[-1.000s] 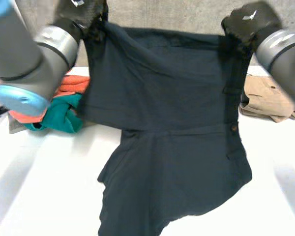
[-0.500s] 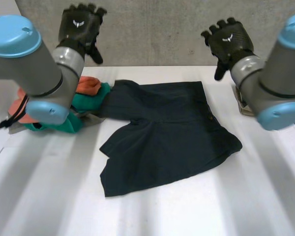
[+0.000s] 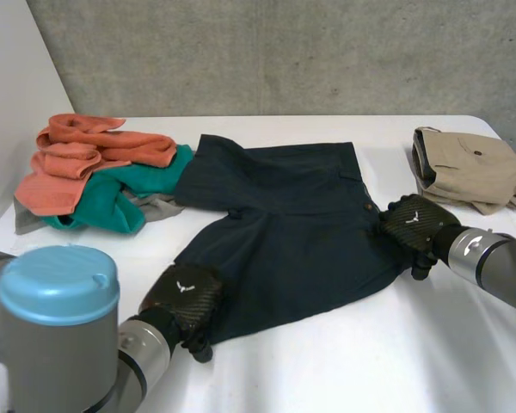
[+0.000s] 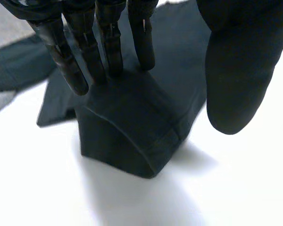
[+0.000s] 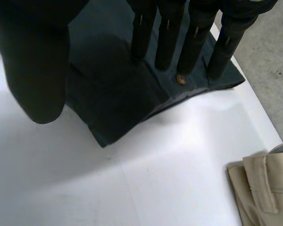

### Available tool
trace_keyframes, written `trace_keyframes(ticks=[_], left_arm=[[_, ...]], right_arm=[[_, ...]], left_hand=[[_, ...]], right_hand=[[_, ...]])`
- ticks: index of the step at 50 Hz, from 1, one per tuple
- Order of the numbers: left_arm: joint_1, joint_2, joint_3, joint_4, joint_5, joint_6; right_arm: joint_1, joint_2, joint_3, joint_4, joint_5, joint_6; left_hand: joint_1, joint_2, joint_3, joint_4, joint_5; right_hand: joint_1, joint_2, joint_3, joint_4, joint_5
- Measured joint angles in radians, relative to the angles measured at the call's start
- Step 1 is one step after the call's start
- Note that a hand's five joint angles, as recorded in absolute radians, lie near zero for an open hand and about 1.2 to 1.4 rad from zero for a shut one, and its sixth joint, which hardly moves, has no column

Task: Fold the laundry.

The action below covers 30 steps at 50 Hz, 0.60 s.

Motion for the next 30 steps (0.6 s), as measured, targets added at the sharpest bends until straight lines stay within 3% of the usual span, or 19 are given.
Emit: trace_keyframes(ticks=[5,7,13,15,19,30], left_arm=[[0.017,-0.070,0.013,0.038,0.001,0.002],[0.020,-0.079,0.020,0.068,0.001,0.006],[0.023,-0.095,0.031,0.141,-0.003,0.015],[0.023,-0.117,0.040,0.168,-0.005,0.023],[0.023,-0.148,0.047,0.180,-0.005,0.037],[0.010,-0.104,0.039,0.140,-0.031,0.083]], right_arm=[[-0.006,0.068,-0.009,-0.083,-0.006,0.004],[-0.005,0.081,-0.015,-0.099,-0.006,0.012],[-0.002,0.087,-0.017,-0.110,-0.005,0.043],[-0.002,0.080,-0.008,-0.109,-0.001,0.060],[-0.003,0.041,0.026,-0.102,0.009,0.077],[-0.022,-0.142,0.126,-0.028,0.017,0.076]], left_hand=[[0.002,0.001,0.002,-0.009,-0.012],[0.135,0.117,0.116,0.111,0.109],[0.393,0.376,0.374,0.370,0.362],[0.570,0.559,0.552,0.551,0.544],[0.670,0.694,0.699,0.701,0.682],[0.670,0.723,0.715,0.717,0.684]], right_hand=[[0.484,0.537,0.520,0.503,0.491],[0.553,0.686,0.676,0.677,0.652],[0.553,0.694,0.709,0.720,0.691],[0.553,0.694,0.709,0.721,0.695],[0.553,0.694,0.709,0.722,0.698],[0.553,0.694,0.712,0.723,0.698]])
